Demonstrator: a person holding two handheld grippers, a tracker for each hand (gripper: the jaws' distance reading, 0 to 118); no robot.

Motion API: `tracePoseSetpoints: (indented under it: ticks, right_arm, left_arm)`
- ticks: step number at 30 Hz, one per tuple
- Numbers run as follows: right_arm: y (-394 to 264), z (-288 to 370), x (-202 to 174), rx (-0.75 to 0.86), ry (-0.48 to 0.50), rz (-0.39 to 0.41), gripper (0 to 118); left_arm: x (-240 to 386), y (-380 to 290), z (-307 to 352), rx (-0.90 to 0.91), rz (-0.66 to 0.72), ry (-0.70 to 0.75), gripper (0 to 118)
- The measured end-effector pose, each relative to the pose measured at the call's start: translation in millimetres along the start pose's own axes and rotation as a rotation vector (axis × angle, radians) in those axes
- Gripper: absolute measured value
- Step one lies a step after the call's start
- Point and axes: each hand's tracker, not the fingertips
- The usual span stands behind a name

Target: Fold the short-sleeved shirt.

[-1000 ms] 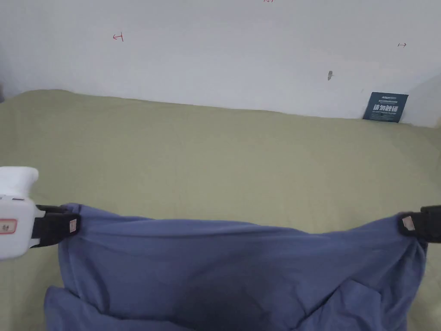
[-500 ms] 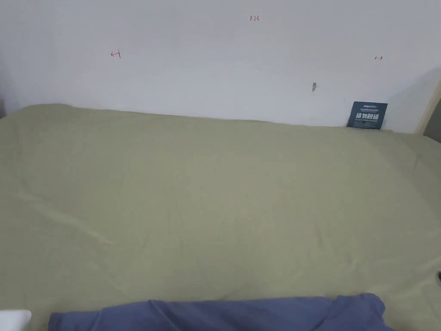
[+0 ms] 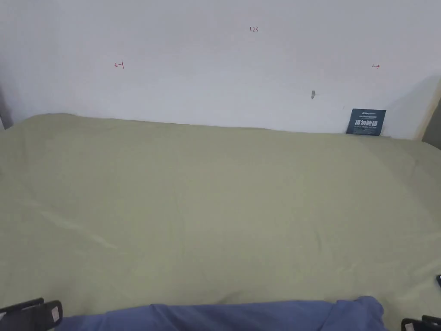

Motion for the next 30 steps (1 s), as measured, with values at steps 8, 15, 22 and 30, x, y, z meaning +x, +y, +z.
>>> tracePoseSetpoints:
  ticks: [8,15,22,30]
  right_arm:
    - [-1,-23,-30,-0.014,-0.019,0.052,0]
    - [-3,-31,-8,-0.044,0.010,0.056,0]
    - [2,-22,-16,-0.041,0.043,0.058,0]
    - [2,-28,-22,-0.035,0.085,0.080,0]
  left_arm:
    - [15,-7,-18,-0.083,-0.143,0.004,1]
    - [-30,-12,-48,-0.201,-0.085,-0.222,38]
    - [-68,-13,-75,-0.256,0.025,-0.277,106]
    - [-50,-31,-102,-0.258,0.032,-0.234,104]
